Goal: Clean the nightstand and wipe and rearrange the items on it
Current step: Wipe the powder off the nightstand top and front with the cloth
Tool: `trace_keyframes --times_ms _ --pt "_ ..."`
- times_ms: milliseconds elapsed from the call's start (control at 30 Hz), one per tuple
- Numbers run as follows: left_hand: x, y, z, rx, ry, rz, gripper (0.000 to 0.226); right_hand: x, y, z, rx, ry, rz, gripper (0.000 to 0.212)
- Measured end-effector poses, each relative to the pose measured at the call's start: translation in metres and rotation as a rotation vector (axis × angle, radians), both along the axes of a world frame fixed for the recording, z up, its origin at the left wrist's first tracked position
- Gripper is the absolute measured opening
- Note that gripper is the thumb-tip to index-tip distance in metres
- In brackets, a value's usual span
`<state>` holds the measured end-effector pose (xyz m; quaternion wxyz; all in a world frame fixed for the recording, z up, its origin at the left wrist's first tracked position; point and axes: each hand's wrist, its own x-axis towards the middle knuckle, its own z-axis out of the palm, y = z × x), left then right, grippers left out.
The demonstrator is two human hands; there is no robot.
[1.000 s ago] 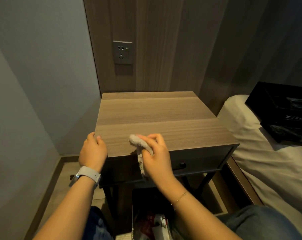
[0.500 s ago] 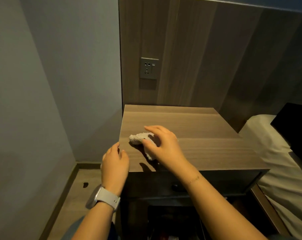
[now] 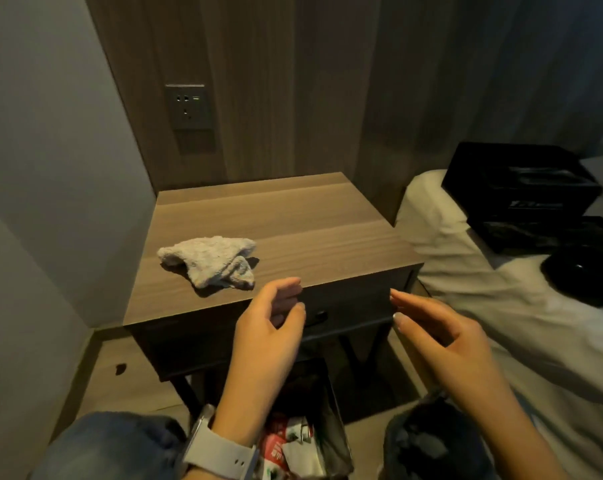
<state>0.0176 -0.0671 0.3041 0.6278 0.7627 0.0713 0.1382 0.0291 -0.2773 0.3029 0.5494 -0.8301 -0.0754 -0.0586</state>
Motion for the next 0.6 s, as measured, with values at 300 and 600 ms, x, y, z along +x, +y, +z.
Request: trace_keyframes --times_ms 300,600 --pt "0.061 -0.150 0.013 0.061 0.057 -0.333 0.030 0.010 -0.157 0.004 -0.071 -0.058 -0.239 0.031" --pt "0.143 -0.286 -0.004 0.007 0.158 -0.541 0.021 0.062 -0.291 0.007 -0.382 -0.049 -0.455 0.028"
